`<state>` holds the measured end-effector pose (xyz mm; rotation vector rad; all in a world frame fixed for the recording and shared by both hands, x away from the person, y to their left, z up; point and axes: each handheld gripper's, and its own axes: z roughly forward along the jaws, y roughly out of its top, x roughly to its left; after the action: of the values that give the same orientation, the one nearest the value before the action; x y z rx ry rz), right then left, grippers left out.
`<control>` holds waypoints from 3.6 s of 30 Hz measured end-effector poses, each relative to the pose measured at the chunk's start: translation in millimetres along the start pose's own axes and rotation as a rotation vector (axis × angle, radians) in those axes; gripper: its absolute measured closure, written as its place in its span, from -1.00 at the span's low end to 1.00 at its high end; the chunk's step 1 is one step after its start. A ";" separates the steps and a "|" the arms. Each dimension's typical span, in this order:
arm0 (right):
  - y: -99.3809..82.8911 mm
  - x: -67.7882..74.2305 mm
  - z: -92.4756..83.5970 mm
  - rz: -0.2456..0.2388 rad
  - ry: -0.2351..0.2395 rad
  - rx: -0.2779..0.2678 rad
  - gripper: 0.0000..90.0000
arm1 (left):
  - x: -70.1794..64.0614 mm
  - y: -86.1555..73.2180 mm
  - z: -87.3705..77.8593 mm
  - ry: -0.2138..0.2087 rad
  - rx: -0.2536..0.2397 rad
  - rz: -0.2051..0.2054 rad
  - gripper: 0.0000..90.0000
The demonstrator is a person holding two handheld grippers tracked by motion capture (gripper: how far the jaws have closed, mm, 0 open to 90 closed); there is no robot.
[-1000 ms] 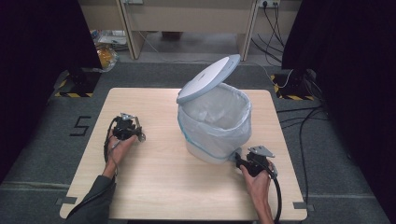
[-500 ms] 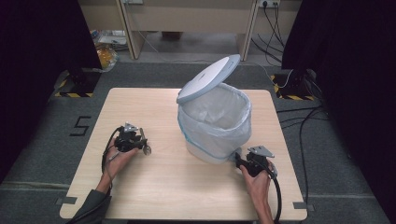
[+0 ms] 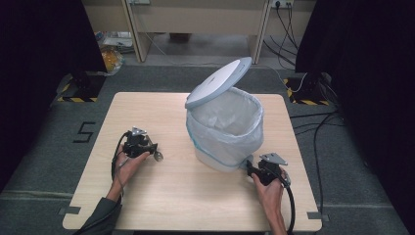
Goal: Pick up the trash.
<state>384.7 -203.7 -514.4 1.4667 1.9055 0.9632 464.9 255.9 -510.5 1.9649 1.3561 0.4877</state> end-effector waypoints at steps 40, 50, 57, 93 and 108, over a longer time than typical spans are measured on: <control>0.1 -0.7 0.0 -0.004 0.003 0.002 -0.25 | -9.6 6.5 -19.6 -0.084 -0.047 0.090 0.77; 0.1 -0.5 0.2 -0.004 0.002 -0.001 -0.24 | -27.6 14.3 -57.6 -0.137 -0.113 0.127 0.77; 0.0 -0.3 0.1 -0.004 0.002 -0.001 -0.24 | -37.2 15.7 -83.8 -0.176 -0.164 0.137 0.77; 0.0 0.4 -0.3 -0.010 -0.004 -0.001 -0.25 | -97.6 59.3 -168.5 -0.343 -0.303 0.324 0.77; 0.0 0.3 -0.2 -0.011 -0.004 -0.001 -0.25 | -123.9 86.9 -181.8 -0.382 -0.355 0.371 0.77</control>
<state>384.5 -203.4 -514.3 1.4547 1.9083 0.9554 357.5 182.4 -312.9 1.8882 0.6225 0.4557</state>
